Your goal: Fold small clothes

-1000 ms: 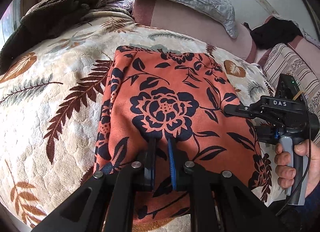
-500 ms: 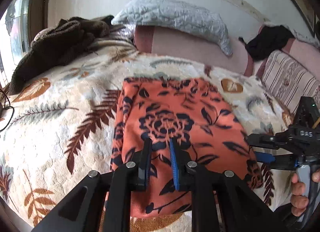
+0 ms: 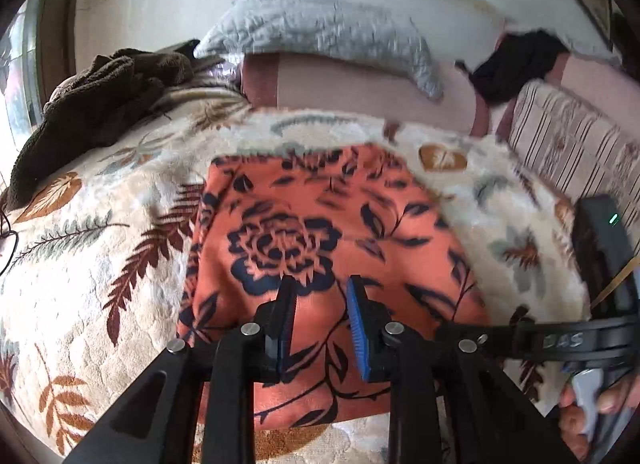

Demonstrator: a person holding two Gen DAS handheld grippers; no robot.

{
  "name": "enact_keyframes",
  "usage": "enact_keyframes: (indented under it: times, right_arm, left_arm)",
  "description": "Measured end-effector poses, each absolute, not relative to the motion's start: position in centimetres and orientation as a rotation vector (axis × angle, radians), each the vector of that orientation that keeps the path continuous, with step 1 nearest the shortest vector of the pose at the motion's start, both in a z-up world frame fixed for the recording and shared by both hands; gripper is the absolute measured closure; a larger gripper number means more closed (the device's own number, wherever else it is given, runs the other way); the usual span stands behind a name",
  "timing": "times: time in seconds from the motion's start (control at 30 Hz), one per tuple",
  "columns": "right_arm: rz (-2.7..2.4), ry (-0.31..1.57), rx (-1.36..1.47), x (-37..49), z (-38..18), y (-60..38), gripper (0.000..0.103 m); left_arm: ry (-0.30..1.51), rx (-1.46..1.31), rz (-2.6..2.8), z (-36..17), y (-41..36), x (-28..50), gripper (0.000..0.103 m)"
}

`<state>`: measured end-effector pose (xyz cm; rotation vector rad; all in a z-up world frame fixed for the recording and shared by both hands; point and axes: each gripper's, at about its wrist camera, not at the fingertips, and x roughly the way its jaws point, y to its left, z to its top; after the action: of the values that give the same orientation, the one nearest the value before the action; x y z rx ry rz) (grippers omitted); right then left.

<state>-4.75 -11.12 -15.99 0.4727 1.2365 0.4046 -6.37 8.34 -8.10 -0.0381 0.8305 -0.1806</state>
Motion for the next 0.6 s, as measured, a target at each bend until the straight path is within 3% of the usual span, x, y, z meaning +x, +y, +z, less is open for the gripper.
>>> enact_keyframes:
  times: [0.07, 0.17, 0.27, 0.37, 0.43, 0.47, 0.6]
  right_arm:
    - [0.435, 1.246, 0.503, -5.0, -15.8, -11.9, 0.045]
    - [0.471, 1.235, 0.636, -4.3, -15.2, -13.9, 0.041]
    - [0.489, 1.158, 0.754, -2.7, -14.8, -16.3, 0.026]
    - [0.524, 1.232, 0.818, 0.6, -16.9, -16.0, 0.025]
    - [0.539, 1.292, 0.802, 1.9, -18.3, -14.4, 0.038]
    - [0.529, 1.302, 0.708, 1.8, -18.2, -13.7, 0.055]
    - [0.47, 1.223, 0.519, 0.5, -16.1, -12.1, 0.06]
  left_arm:
    - [0.858, -0.002, -0.166, -9.5, 7.9, -5.8, 0.077]
    - [0.846, 0.029, -0.182, -9.4, 7.8, -6.2, 0.077]
    - [0.855, 0.018, -0.189, -9.5, 8.0, -6.2, 0.077]
    - [0.858, 0.016, -0.187, -9.5, 8.0, -6.2, 0.077]
    - [0.857, 0.013, -0.188, -9.6, 8.1, -6.2, 0.077]
    - [0.861, 0.008, -0.192, -9.6, 8.1, -6.3, 0.077]
    - [0.808, -0.062, -0.198, -8.1, 9.1, -6.8, 0.077]
